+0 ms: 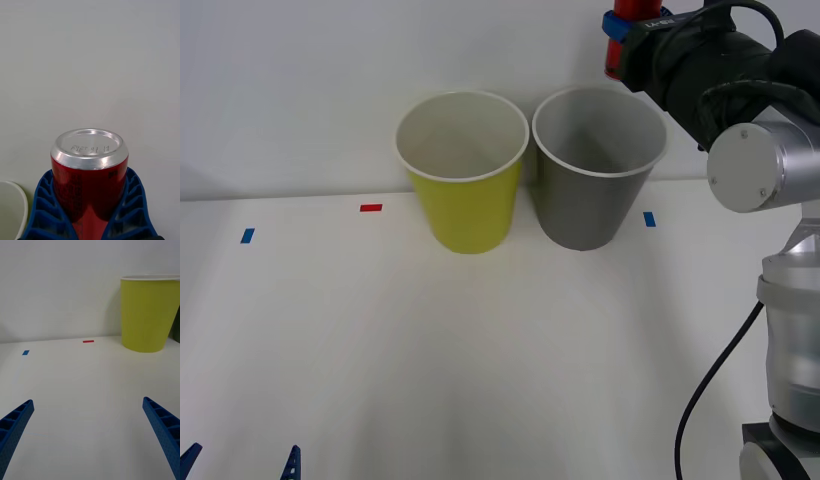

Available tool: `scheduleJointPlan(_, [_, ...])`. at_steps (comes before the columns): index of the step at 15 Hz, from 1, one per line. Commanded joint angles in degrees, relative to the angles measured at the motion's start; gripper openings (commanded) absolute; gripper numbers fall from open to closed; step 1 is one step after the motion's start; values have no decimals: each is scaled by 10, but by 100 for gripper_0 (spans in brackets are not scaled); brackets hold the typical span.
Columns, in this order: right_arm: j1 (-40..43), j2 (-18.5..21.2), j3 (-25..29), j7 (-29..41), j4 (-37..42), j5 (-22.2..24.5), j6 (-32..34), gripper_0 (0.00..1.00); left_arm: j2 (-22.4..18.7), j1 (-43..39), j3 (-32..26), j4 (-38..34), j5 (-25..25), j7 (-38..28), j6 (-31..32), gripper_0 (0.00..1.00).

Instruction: Put cans in the gray bin and PET bottles in the light green bin.

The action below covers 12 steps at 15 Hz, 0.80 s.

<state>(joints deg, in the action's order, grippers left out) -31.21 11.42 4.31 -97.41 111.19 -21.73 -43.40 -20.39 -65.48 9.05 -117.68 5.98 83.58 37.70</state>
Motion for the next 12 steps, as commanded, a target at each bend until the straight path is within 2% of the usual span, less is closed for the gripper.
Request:
scheduleJointPlan(1, [0, 3, 0, -6, -30, 0, 37, 3, 0, 0, 0, 0, 0, 0, 0, 100])
scheduleJointPlan(5, [1, 5, 2, -9, -33, 0, 38, 4, 0, 0, 0, 0, 0, 0, 0, 100])
scheduleJointPlan(6, [1, 6, 2, -5, -33, 0, 38, 19, 0, 0, 0, 0, 0, 0, 0, 100])
scheduleJointPlan(8, [1, 5, 2, -2, -33, -2, 38, 100, 0, 0, 0, 0, 0, 0, 0, 100])
scheduleJointPlan(12, [1, 1, -13, 5, -33, -3, 38, 100, 0, 0, 0, 0, 0, 0, 0, 100])
